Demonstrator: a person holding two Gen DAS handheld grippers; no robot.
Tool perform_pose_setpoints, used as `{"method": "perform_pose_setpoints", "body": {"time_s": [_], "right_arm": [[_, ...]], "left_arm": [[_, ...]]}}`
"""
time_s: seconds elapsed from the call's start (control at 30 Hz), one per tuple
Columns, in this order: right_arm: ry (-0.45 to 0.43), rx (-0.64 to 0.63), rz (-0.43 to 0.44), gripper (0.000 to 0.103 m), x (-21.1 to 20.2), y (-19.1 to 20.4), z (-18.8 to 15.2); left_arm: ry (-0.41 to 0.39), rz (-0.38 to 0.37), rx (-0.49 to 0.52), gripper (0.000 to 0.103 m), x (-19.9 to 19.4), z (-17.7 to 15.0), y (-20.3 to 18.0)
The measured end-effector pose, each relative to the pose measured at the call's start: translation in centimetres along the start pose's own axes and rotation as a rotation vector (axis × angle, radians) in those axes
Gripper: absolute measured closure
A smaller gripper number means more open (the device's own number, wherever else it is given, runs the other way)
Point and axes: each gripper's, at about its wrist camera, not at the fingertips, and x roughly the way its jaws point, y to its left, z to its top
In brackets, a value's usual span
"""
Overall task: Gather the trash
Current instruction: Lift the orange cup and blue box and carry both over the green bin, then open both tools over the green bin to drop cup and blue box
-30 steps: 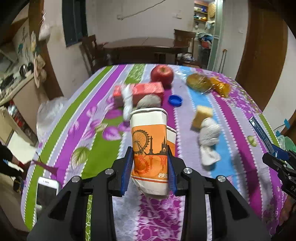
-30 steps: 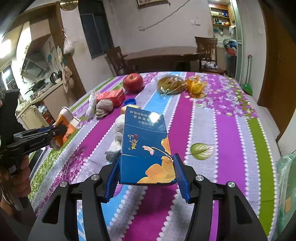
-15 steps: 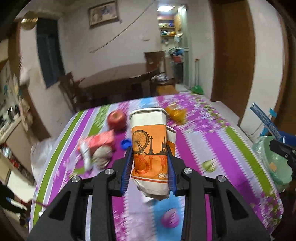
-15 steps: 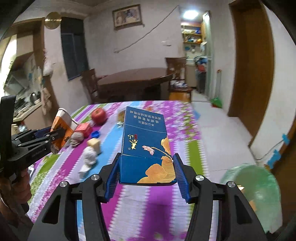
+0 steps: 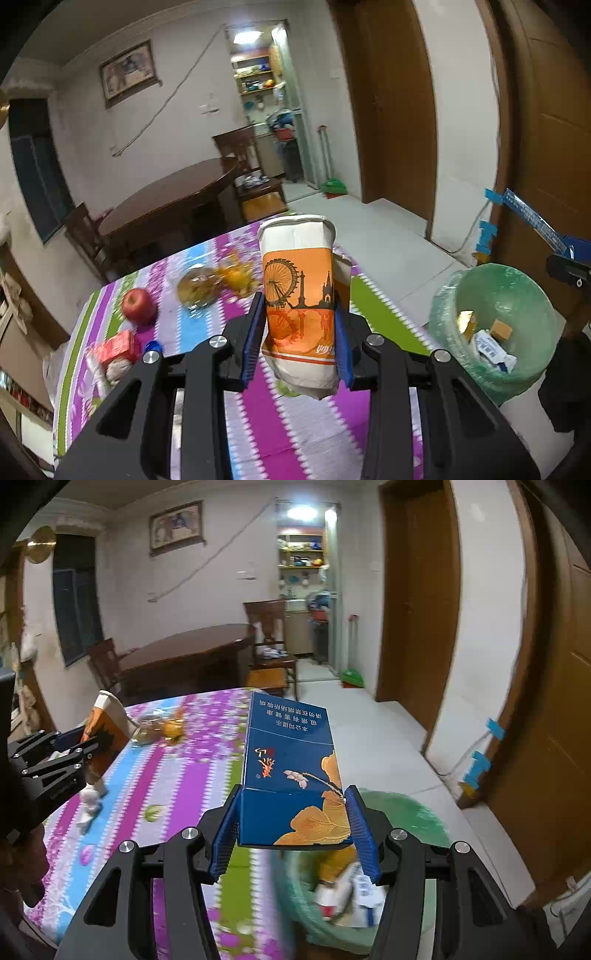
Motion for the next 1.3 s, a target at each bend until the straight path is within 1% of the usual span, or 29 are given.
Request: {"method": "perform_pose_setpoints", "body": {"time_s": [0.33, 0.53, 0.63, 0.7, 0.73, 0.8, 0.87, 0.97, 1.03, 1.17, 1.3], "right_arm": [[0.047, 0.075, -0.102, 0.047, -0.3, -9.5, -1.2], [0.090, 0.122, -0.143, 0.047, 0.2, -12.8, -2.3], [0.112, 0.146, -0.158, 0.047, 0.4, -14.3, -2.9], [0.134, 0.159, -0.167, 0.047, 0.7, -15.3, -3.3], [0.146, 0.164, -0.173, 0.047, 0.7, -15.7, -3.5], [0.165, 0.173, -0.181, 0.047, 1.4, -15.0, -3.6], [0.186, 0.186, -0.184, 0.047, 1.8, -15.8, -3.9], [0.217, 0.210, -0.178, 0.047, 2.6, -16.7, -4.4], [0.237, 0.225, -0.169, 0.047, 3.4, -17.0, -4.7], [0.290, 0.242, -0.160, 0.047, 4.9, -17.0, -6.2], [0.332, 0.244, -0.153, 0.047, 6.5, -16.6, -7.3]], "left_arm": [[-0.008, -0.083, 0.093, 0.070, 1.6, 1.6, -7.1], [0.001, -0.135, 0.154, 0.070, 3.1, 2.4, -10.9], [0.018, -0.187, 0.186, 0.070, 4.0, 2.8, -12.7], [0.039, -0.248, 0.219, 0.070, 4.8, 3.0, -14.1], [0.046, -0.267, 0.233, 0.070, 5.0, 3.1, -14.8], [0.065, -0.324, 0.271, 0.070, 5.8, 3.1, -16.1], [0.081, -0.365, 0.301, 0.070, 6.5, 3.1, -17.2], [0.125, -0.446, 0.356, 0.070, 8.0, 2.5, -19.2], [0.150, -0.489, 0.383, 0.070, 8.6, 2.0, -19.8], [0.204, -0.527, 0.405, 0.070, 10.2, 0.7, -20.9], [0.228, -0.514, 0.413, 0.070, 11.2, -0.1, -21.3]]}}
